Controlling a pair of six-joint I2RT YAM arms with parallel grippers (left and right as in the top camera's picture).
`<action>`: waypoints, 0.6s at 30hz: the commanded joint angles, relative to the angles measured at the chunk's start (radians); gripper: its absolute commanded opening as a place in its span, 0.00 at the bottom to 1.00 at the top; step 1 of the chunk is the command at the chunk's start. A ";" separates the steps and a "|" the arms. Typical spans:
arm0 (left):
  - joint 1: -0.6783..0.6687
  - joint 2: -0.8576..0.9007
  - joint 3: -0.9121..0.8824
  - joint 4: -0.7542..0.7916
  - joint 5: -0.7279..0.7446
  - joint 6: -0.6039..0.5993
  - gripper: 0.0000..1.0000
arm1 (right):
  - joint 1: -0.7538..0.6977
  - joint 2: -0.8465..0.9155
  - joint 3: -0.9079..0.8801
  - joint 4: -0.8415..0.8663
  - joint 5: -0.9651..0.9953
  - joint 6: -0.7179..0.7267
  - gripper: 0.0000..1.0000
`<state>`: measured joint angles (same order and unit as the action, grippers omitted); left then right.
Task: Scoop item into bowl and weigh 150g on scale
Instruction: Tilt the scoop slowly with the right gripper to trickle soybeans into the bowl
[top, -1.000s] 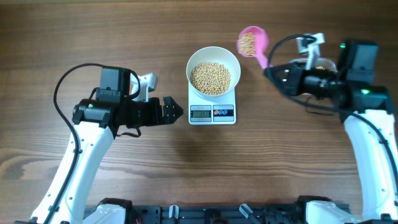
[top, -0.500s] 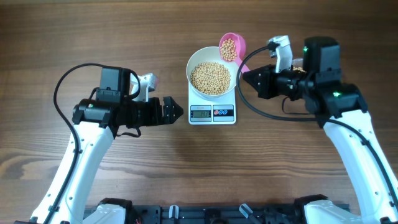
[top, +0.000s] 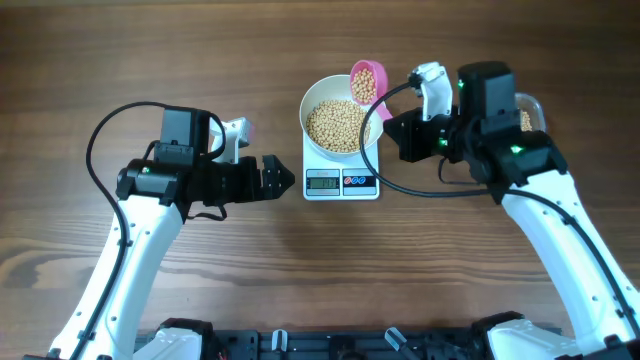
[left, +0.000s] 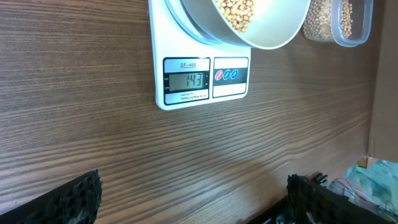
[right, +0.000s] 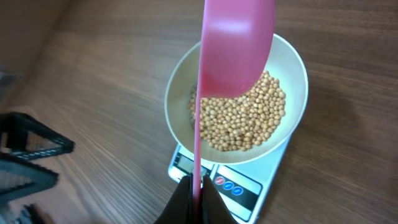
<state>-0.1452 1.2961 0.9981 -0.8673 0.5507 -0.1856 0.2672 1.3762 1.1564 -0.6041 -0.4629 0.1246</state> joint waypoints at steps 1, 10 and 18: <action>-0.003 -0.002 0.023 0.003 0.012 -0.002 1.00 | 0.015 0.022 0.021 0.005 0.049 -0.052 0.04; -0.003 -0.002 0.023 0.003 0.012 -0.002 1.00 | 0.059 0.026 0.021 0.009 0.156 -0.122 0.04; -0.004 -0.002 0.023 0.003 0.012 -0.002 1.00 | 0.069 0.026 0.021 0.023 0.160 -0.151 0.04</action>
<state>-0.1452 1.2961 0.9981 -0.8673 0.5507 -0.1856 0.3309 1.3933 1.1564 -0.5877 -0.3271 0.0162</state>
